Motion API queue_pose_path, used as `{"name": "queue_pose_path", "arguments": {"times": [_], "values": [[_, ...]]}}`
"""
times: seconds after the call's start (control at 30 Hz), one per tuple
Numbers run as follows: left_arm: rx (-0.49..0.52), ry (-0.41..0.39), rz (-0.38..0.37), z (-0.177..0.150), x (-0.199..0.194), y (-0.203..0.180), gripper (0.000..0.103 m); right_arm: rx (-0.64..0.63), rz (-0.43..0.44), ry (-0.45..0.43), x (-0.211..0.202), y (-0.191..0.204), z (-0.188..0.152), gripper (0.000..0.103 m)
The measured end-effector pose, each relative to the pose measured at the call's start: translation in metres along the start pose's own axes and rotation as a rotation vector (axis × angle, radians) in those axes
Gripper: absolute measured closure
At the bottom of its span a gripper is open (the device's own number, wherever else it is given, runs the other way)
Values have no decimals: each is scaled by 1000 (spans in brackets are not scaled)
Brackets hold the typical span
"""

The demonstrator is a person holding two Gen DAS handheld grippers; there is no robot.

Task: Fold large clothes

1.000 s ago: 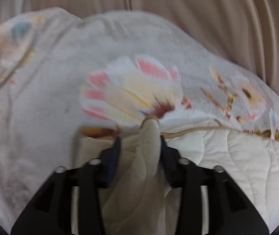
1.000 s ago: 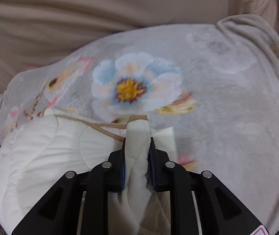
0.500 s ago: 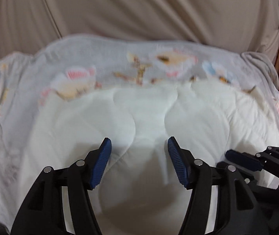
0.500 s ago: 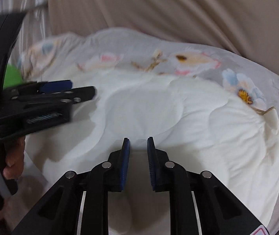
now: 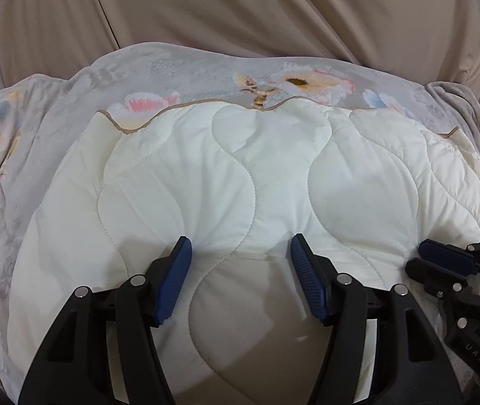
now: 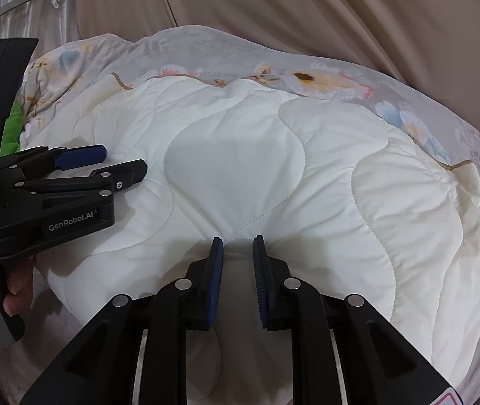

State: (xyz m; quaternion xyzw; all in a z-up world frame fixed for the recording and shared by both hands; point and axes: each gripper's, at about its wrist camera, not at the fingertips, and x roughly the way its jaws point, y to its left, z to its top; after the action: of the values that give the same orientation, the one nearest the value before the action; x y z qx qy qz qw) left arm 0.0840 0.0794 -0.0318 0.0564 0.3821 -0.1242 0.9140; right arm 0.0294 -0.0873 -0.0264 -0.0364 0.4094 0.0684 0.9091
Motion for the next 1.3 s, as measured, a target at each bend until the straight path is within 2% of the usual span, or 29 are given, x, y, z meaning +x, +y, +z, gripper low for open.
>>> {"name": "queue_pose_path", "arguments": {"times": [0.17,0.23,0.37,0.47,0.6,0.67,0.73,0.8,0.87,0.93,1.03,1.13,1.2,1.3], "values": [[-3,1,-2,-2,-1,5,43,21,-5,-1,-3,-15,-5,95],[-8,1,-4,-4,-2,10,43,57,-28,-8,-7,-32,-9,96],[-25,2,5,-8,-5,21,43,181,-103,-11,-16,-84,-22,98],[-36,4,-4,-12,-10,32,43,281,-210,-7,-25,-128,-43,99],[-60,8,41,-14,-22,46,43,398,-263,0,-37,-173,-69,103],[-77,-2,69,-7,-31,52,45,441,-255,4,-42,-181,-70,103],[-91,-25,75,12,-37,57,45,426,-291,-6,-48,-177,-54,100],[-80,-67,89,35,-37,55,43,342,-323,-49,-50,-157,-26,96],[-78,-85,93,60,-24,51,37,277,-296,-87,-46,-142,4,96],[-78,-53,85,75,-1,50,37,212,-277,-111,-32,-124,32,96],[-80,15,131,83,39,52,37,186,-282,-75,8,-120,59,97],[-103,58,130,79,61,63,34,235,-332,-19,45,-143,60,97],[-122,58,115,76,64,67,33,299,-326,-7,54,-163,51,103],[-104,49,134,72,67,63,32,381,-329,3,56,-188,42,103]]}}
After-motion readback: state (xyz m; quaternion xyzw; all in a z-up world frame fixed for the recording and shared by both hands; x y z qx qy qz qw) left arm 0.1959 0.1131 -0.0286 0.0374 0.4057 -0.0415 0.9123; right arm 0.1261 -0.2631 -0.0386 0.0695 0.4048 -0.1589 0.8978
